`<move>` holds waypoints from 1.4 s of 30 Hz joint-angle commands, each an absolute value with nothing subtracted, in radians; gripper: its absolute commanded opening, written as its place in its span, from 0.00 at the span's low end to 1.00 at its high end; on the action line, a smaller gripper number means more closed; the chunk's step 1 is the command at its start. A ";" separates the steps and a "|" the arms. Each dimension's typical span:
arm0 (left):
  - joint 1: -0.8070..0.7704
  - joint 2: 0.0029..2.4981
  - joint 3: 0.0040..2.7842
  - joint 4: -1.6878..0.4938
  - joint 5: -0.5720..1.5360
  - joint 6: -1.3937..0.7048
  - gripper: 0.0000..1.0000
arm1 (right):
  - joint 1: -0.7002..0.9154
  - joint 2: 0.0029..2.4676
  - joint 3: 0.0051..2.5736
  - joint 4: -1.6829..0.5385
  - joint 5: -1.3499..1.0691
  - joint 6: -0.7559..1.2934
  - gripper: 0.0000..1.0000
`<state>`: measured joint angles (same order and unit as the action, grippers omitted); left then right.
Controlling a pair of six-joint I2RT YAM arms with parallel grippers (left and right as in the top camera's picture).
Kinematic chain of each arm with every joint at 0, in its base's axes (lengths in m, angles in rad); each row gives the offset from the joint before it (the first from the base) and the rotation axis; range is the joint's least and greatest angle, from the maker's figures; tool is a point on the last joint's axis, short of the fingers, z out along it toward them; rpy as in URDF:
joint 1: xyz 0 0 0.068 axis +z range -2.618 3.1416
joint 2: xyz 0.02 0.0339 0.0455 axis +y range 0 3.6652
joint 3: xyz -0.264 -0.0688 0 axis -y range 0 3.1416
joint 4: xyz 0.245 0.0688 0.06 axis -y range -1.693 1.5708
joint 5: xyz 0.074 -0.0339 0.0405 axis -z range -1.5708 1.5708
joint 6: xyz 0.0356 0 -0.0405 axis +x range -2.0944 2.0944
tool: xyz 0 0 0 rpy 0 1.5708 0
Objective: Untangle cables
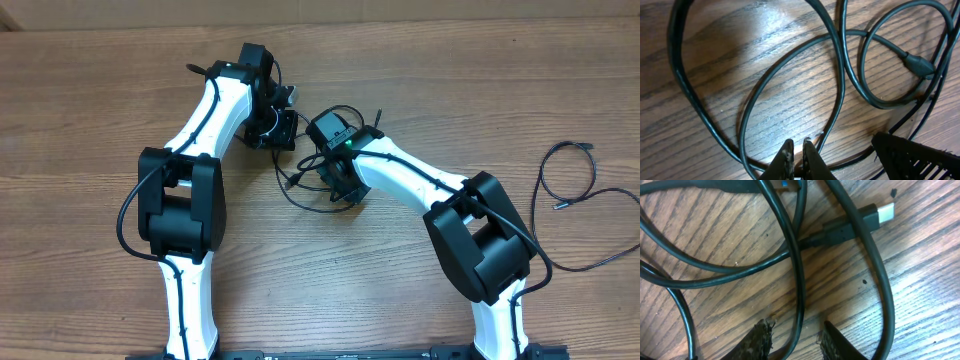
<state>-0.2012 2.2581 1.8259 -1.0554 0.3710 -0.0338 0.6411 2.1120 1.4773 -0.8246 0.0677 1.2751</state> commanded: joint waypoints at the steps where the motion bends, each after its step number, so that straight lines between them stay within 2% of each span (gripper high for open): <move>1: -0.203 2.269 1.834 -1.058 0.401 -0.007 0.08 | 0.638 2.172 1.428 -0.839 0.056 1.251 0.33; 14: -0.203 2.269 1.834 -1.058 0.401 -0.007 0.04 | 0.644 2.213 1.426 -0.822 0.137 1.251 0.31; 16: -0.203 2.269 1.834 -1.058 0.401 -0.007 0.04 | 0.644 2.233 1.426 -0.821 0.124 1.251 0.27; 19: -0.200 2.269 1.835 -1.061 0.400 -0.002 0.04 | 0.644 2.238 1.426 -0.825 0.088 1.233 0.04; 24: -0.167 2.269 1.835 -1.062 0.402 -0.035 0.04 | 0.639 2.234 1.433 -0.818 0.012 1.109 0.04; 27: -0.133 2.269 1.834 -1.065 0.434 -0.064 0.05 | 0.614 2.222 1.473 -0.834 -0.089 0.952 0.04; 30: -0.101 2.269 1.834 -1.066 0.508 -0.067 0.14 | 0.580 2.195 1.542 -0.867 -0.145 0.834 0.04; 35: -0.072 2.269 1.819 -1.060 0.541 -0.067 0.35 | 0.547 2.119 1.673 -0.913 -0.197 0.681 0.04; 42: -0.070 2.269 1.818 -1.060 0.548 -0.058 0.69 | 0.524 1.983 1.815 -0.942 -0.196 0.652 0.04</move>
